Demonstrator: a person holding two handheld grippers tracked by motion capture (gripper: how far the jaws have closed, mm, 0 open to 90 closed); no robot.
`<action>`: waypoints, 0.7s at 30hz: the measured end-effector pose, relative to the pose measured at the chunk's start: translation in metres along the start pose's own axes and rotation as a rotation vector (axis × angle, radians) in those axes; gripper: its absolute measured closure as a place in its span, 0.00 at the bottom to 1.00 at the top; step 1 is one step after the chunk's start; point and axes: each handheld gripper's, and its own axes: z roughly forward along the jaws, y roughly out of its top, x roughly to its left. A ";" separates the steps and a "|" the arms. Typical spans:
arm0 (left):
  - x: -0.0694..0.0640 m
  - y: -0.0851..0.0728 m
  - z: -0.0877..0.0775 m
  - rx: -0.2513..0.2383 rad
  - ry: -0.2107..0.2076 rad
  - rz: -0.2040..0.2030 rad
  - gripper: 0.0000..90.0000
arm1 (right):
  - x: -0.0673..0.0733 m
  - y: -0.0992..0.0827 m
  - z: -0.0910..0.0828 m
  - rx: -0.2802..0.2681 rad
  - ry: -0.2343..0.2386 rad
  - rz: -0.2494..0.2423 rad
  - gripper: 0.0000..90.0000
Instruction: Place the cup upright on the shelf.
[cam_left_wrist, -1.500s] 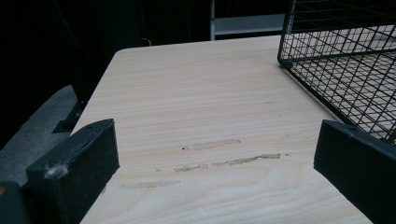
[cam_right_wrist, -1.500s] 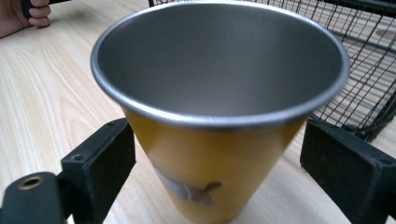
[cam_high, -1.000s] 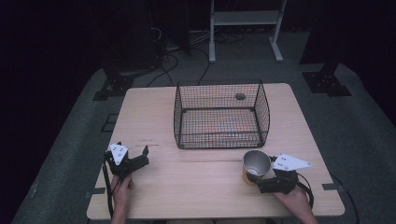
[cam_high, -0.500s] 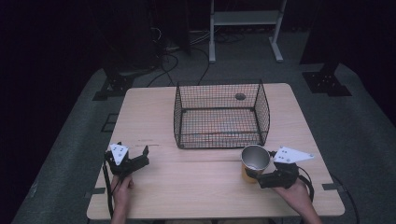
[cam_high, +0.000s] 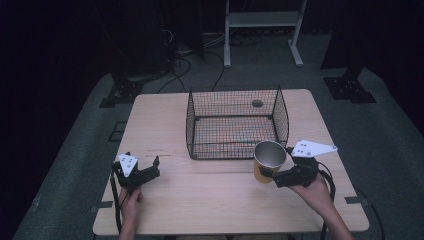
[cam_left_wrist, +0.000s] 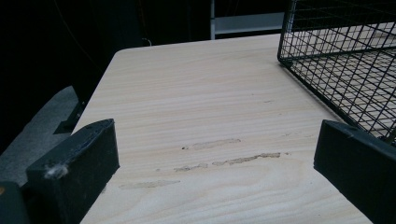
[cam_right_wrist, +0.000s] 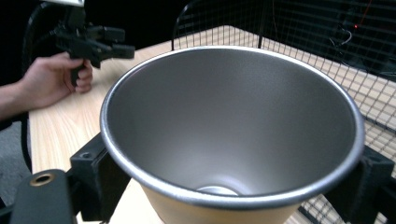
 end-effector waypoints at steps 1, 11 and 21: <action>0.000 0.000 0.000 0.000 0.000 0.000 0.00 | -0.001 0.003 0.000 -0.002 0.005 0.005 0.14; 0.000 0.000 0.000 0.000 -0.001 0.006 0.00 | -0.005 0.036 0.003 -0.021 0.016 -0.001 0.14; -0.001 0.000 0.000 -0.001 -0.002 0.011 0.00 | -0.013 0.068 0.014 -0.001 0.009 -0.008 0.14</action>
